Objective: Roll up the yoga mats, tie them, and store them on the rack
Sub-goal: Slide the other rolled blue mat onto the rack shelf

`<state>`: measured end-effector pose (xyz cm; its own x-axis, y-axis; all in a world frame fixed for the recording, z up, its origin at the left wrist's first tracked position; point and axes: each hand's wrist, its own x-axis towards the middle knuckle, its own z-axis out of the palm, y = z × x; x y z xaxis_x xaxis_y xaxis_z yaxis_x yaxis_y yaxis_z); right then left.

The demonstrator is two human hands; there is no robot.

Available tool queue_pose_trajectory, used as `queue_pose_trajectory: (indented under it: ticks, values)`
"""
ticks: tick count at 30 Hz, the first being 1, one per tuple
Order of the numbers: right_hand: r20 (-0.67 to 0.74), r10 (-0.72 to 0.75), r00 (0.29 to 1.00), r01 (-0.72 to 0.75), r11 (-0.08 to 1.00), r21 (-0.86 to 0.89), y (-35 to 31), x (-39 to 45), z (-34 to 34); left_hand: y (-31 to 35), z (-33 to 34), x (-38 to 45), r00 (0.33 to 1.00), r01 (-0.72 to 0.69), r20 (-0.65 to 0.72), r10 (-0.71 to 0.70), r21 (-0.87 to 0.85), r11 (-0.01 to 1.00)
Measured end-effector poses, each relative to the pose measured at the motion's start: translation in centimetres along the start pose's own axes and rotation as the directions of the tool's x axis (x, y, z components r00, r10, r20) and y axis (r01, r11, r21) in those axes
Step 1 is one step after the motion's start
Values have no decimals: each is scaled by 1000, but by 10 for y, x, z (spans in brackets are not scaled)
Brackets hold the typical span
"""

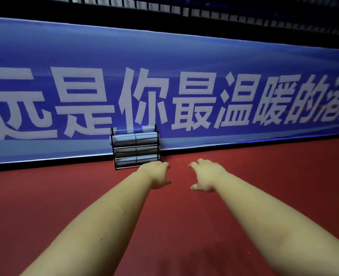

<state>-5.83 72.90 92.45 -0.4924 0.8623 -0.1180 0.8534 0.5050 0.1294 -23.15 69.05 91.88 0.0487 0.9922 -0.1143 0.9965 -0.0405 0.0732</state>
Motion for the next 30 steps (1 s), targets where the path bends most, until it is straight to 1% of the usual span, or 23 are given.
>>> queue_pose_trajectory:
  ticks: [3, 5, 10, 12, 16, 19, 21, 25, 30]
  values:
    - [5, 24, 1000, -24, 1000, 6, 0, -35, 3, 19, -4, -23, 997, -48, -62, 48, -3, 999]
    - [10, 29, 1000, -29, 1000, -9, 4, -55, 10, 34, 3, -36, 995, -73, -74, 72, -8, 997]
    - [38, 46, 998, -47, 999, 26, 29, -113, 36, 84, 29, -61, 998, -64, 12, 64, 3, 998]
    - [55, 69, 996, -70, 997, 24, 53, -144, 48, 118, 34, -68, 997, -75, 14, 74, 16, 997]
    - [77, 129, 989, -129, 992, 1, 115, -215, 77, 209, 51, -89, 992, -130, -1, 130, 10, 991]
    - [106, 149, 983, -150, 989, 0, 147, -259, 95, 270, 68, -108, 986, -164, 20, 163, 14, 986]
    - [112, 158, 981, -159, 987, 6, 159, -285, 101, 300, 75, -122, 983, -182, 44, 180, 28, 983]
    - [71, 176, 982, -180, 982, 54, 167, -332, 101, 332, 76, -152, 976, -210, 74, 205, 71, 975]
    - [75, 265, 961, -270, 960, 70, 147, -392, 109, 343, 75, -193, 956, -293, 10, 292, 58, 954]
